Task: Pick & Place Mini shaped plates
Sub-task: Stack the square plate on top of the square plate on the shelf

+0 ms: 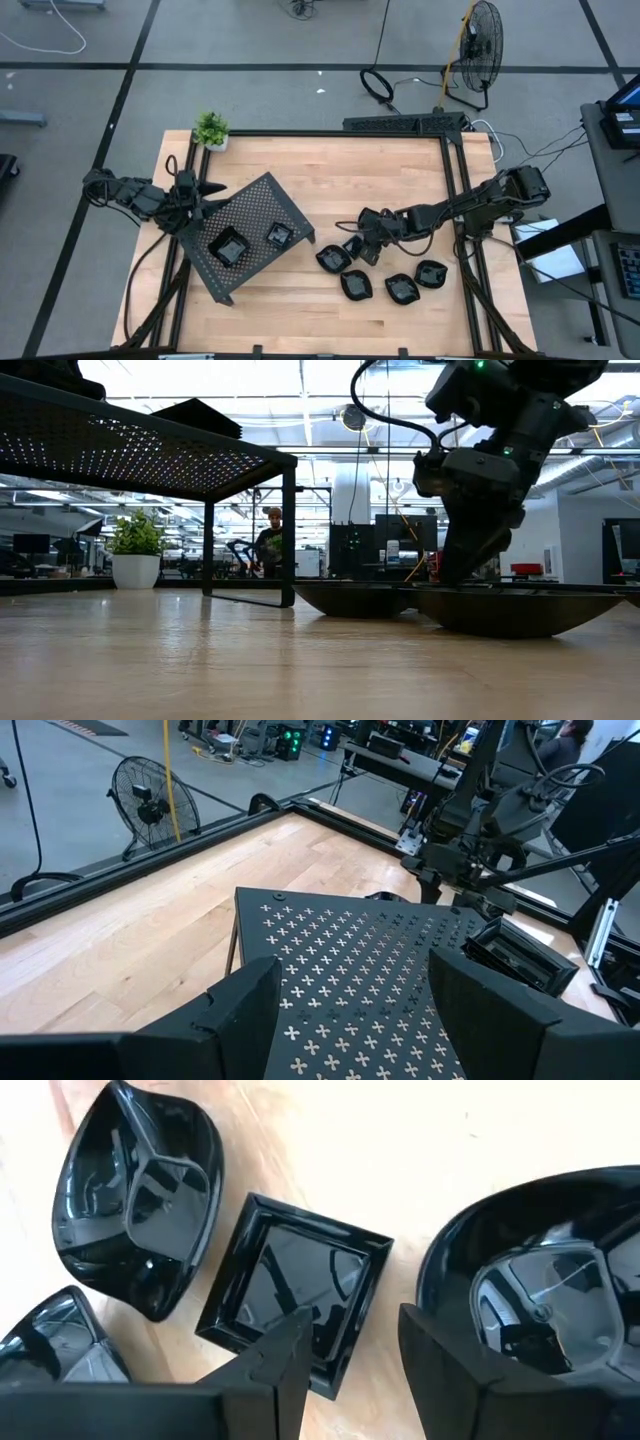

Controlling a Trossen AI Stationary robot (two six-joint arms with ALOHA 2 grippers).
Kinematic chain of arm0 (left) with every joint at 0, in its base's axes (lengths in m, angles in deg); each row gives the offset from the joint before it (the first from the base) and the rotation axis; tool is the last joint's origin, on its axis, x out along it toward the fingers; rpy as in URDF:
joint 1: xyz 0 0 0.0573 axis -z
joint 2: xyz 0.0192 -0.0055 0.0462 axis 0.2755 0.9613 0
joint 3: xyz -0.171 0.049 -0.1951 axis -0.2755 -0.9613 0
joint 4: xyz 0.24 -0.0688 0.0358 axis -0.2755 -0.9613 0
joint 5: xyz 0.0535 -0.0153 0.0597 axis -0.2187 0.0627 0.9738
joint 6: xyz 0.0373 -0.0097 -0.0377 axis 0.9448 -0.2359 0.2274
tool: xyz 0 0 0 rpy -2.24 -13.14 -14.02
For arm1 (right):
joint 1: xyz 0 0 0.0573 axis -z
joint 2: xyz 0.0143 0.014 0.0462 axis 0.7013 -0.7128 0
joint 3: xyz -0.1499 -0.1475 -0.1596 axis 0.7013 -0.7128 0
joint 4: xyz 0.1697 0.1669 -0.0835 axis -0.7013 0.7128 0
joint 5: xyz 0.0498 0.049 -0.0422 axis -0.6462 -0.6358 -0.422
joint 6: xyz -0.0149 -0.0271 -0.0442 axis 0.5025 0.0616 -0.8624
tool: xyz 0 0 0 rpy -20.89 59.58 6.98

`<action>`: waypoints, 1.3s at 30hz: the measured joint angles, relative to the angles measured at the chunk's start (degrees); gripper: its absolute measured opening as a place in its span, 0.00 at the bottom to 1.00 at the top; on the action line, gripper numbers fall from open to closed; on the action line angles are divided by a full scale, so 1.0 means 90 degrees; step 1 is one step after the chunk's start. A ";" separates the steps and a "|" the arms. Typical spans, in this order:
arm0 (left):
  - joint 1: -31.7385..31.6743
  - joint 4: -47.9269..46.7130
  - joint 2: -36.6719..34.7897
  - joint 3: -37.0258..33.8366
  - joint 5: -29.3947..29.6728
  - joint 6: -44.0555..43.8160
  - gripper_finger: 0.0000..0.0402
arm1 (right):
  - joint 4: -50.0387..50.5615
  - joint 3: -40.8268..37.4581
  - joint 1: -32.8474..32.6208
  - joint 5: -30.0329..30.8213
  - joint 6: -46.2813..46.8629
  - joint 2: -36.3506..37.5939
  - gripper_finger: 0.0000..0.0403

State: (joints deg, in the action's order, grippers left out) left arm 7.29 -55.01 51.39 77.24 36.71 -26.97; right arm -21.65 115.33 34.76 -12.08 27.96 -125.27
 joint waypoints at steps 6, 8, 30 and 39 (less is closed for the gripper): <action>0.0000 0.0000 -0.0001 0.0000 0.0000 -0.0002 0.64 | -0.0023 0.0000 -0.0005 -0.0015 0.0001 -0.0002 0.35; -0.0001 0.0000 0.0000 0.0000 -0.0001 -0.0002 0.64 | -0.0028 0.0000 -0.0006 -0.0018 0.0001 -0.0002 0.35; 0.0000 0.0002 -0.0002 0.0000 -0.0005 -0.0002 0.64 | -0.0520 0.0002 -0.0063 -0.0128 -0.0438 -0.0588 0.24; 0.0000 0.0000 -0.0001 0.0000 -0.0007 -0.0002 0.64 | -0.0689 0.0024 -0.0063 0.0033 -0.1075 -0.0550 0.02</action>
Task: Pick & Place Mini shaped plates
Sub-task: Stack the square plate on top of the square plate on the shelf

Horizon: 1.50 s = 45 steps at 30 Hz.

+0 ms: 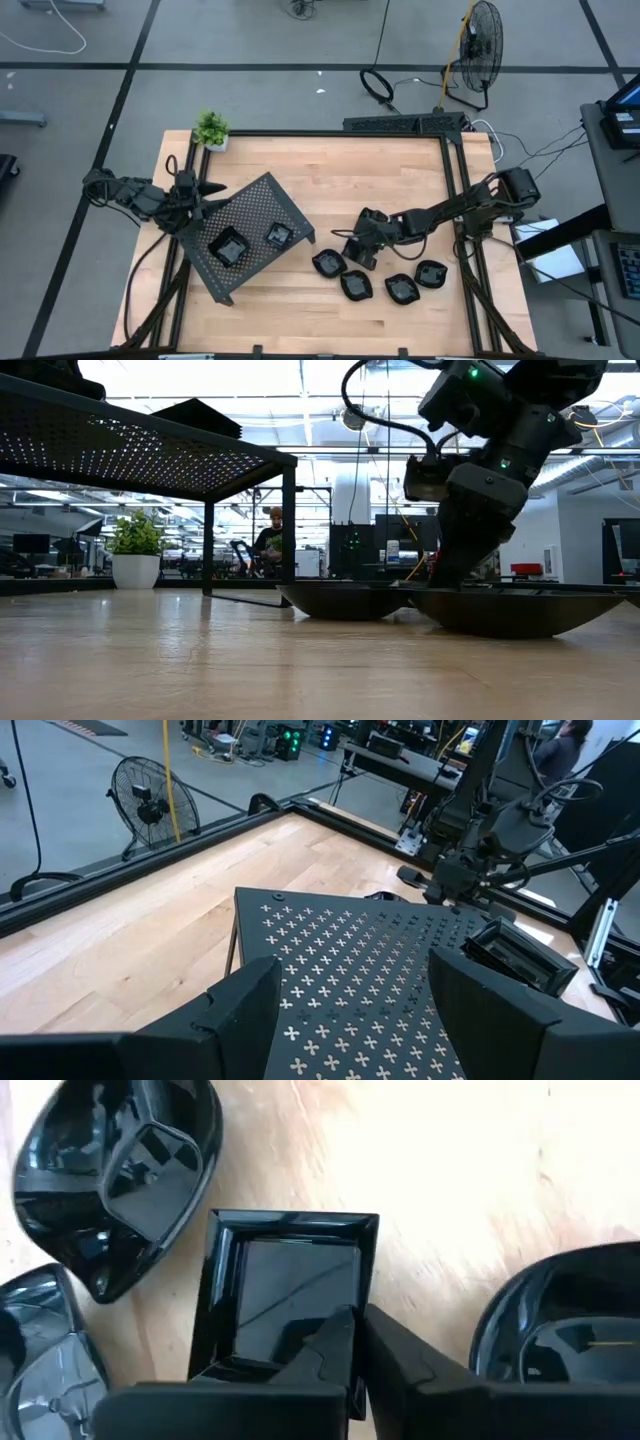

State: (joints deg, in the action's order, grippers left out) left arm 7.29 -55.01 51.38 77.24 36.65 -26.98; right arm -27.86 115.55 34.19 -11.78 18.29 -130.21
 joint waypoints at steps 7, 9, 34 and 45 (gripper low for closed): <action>-0.0001 0.0000 -0.0001 0.0000 0.0001 0.0001 0.64 | 0.0057 0.0000 0.0002 0.0645 -0.0420 0.0684 0.01; -0.0001 0.0000 -0.0001 0.0000 0.0002 0.0000 0.64 | 0.0031 0.0000 0.0002 0.0950 -0.0555 0.1007 0.00; 0.0000 0.0000 0.0000 0.0001 0.0004 0.0000 0.64 | -0.1386 0.3761 0.0345 -0.0555 -0.2956 -0.0681 0.00; -0.0002 0.0001 -0.0001 0.0000 0.0005 0.0000 0.64 | -0.1956 0.4061 0.0706 -0.0856 -0.3029 -0.1519 0.01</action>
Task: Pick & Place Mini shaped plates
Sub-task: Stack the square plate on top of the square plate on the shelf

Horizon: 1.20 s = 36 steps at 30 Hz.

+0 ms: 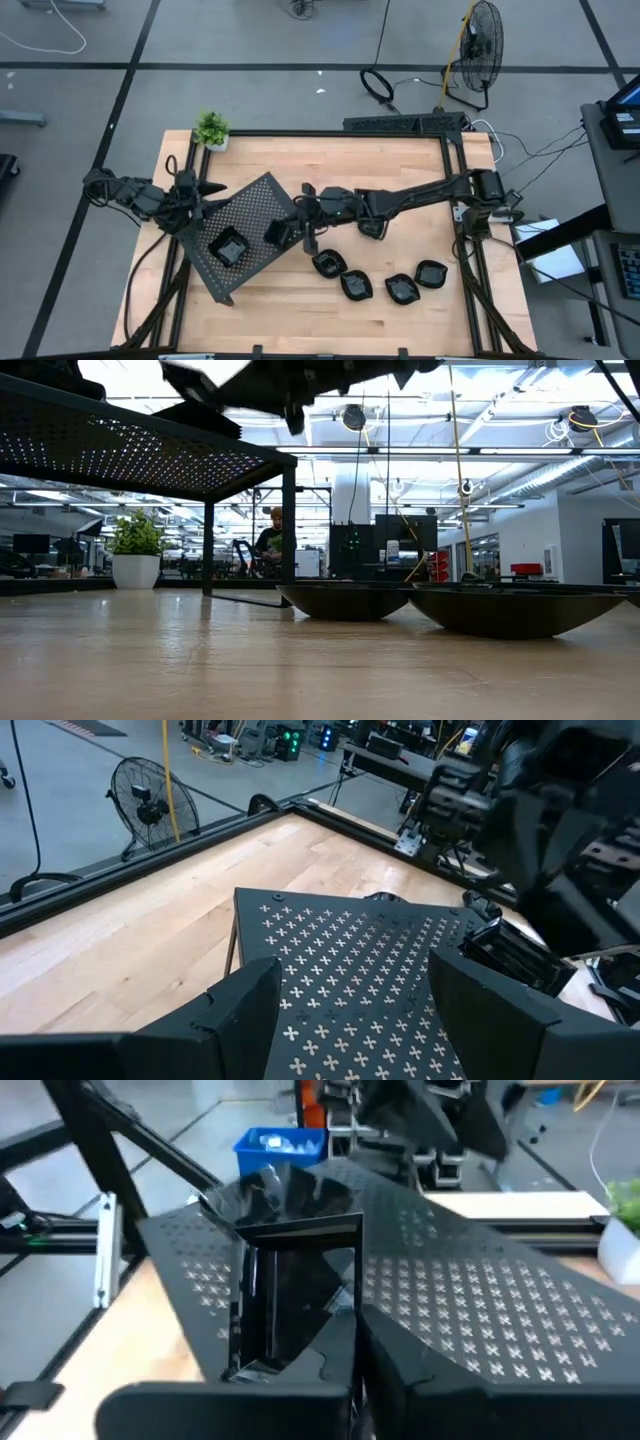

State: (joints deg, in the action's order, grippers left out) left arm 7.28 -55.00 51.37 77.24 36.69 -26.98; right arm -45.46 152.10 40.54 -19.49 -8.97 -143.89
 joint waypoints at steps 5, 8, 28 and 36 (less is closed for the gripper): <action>0.0002 -0.0003 0.0002 0.0002 0.0000 -0.0001 0.64 | 0.0058 -0.0007 0.0081 -0.0003 0.0008 -0.0021 0.08; 0.0002 -0.0003 0.0000 0.0001 0.0000 0.0002 0.64 | 0.0041 -0.0007 0.0056 -0.0010 -0.0008 -0.0012 0.12; 0.0002 -0.0002 0.0001 0.0000 0.0000 0.0002 0.64 | 0.0527 -0.0012 -0.0419 -0.0013 -0.0716 0.0256 0.29; 0.0001 -0.0001 0.0002 0.0000 0.0000 0.0002 0.64 | 0.0686 -0.0220 -0.0936 -0.0009 -0.1434 0.0175 0.11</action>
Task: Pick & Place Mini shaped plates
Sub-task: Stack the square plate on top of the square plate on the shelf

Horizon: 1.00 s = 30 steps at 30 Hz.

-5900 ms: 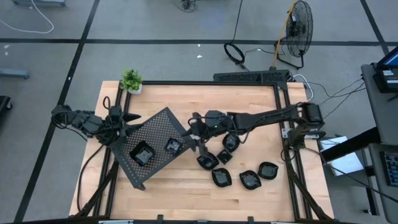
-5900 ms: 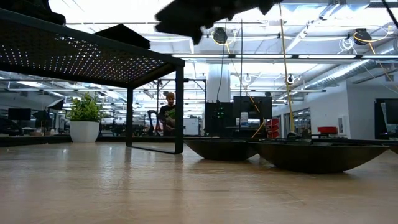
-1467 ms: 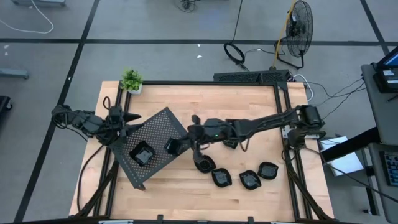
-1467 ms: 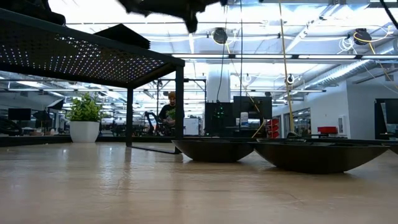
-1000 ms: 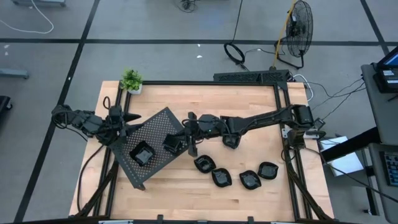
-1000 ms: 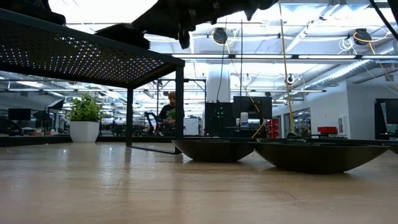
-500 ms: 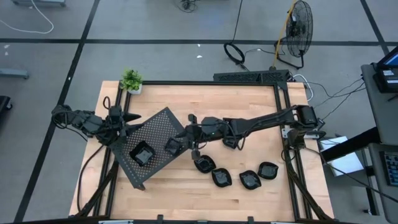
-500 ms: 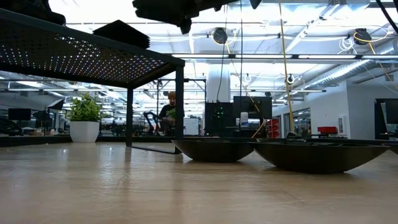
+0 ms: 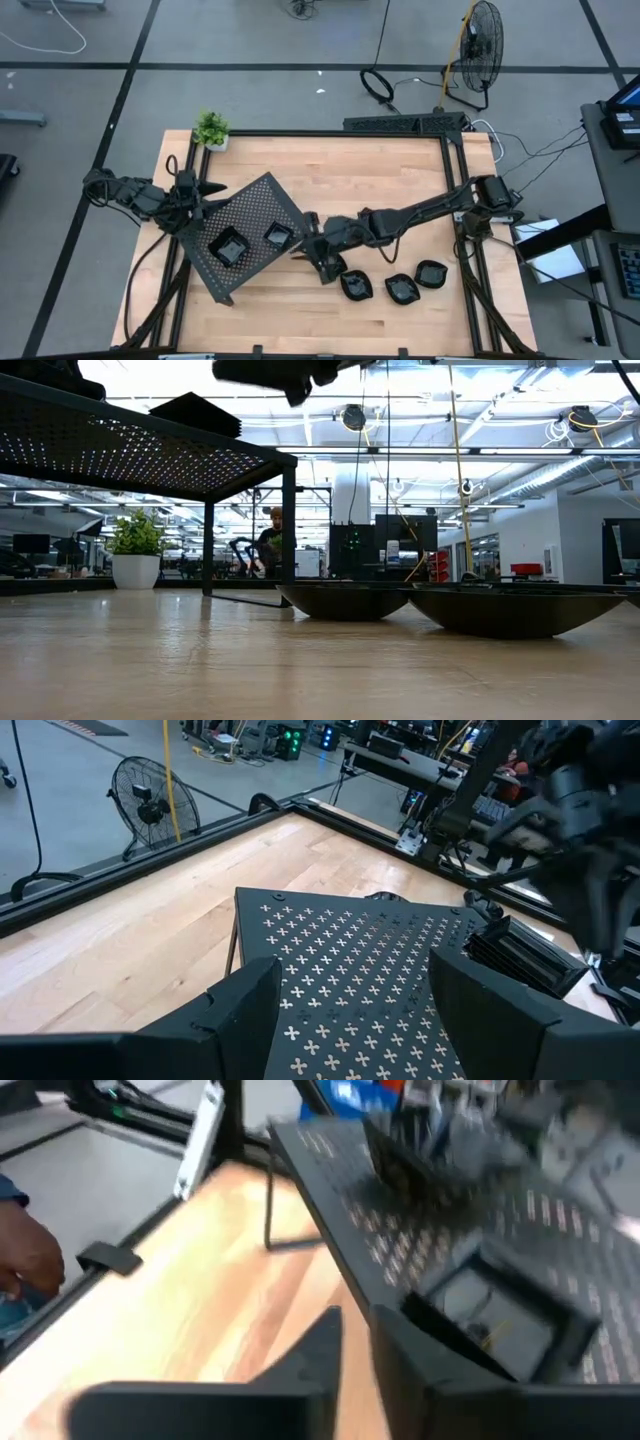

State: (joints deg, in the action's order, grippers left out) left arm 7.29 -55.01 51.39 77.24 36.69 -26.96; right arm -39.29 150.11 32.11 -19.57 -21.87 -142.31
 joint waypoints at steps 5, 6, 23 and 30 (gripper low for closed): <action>0.0000 -0.0001 -0.0002 0.0002 0.0000 0.0000 0.64 | -0.0785 -0.0392 0.0026 -0.0019 -0.0075 0.0010 0.02; -0.0001 0.0000 -0.0002 0.0001 0.0002 -0.0002 0.64 | -0.0888 -0.0462 0.0086 -0.0017 -0.0027 0.0007 0.02; 0.0000 0.0000 -0.0002 0.0002 0.0002 0.0000 0.64 | -0.1354 -0.0565 0.0551 0.0072 -0.0054 0.0005 0.00; -0.0001 0.0000 -0.0001 0.0000 0.0002 -0.0001 0.64 | -0.1256 -0.0566 0.0619 -0.0830 0.0481 0.0000 0.00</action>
State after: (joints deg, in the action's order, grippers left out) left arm 7.29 -55.01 51.39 77.24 36.71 -26.97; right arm -50.59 145.02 37.68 -27.04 -17.54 -142.31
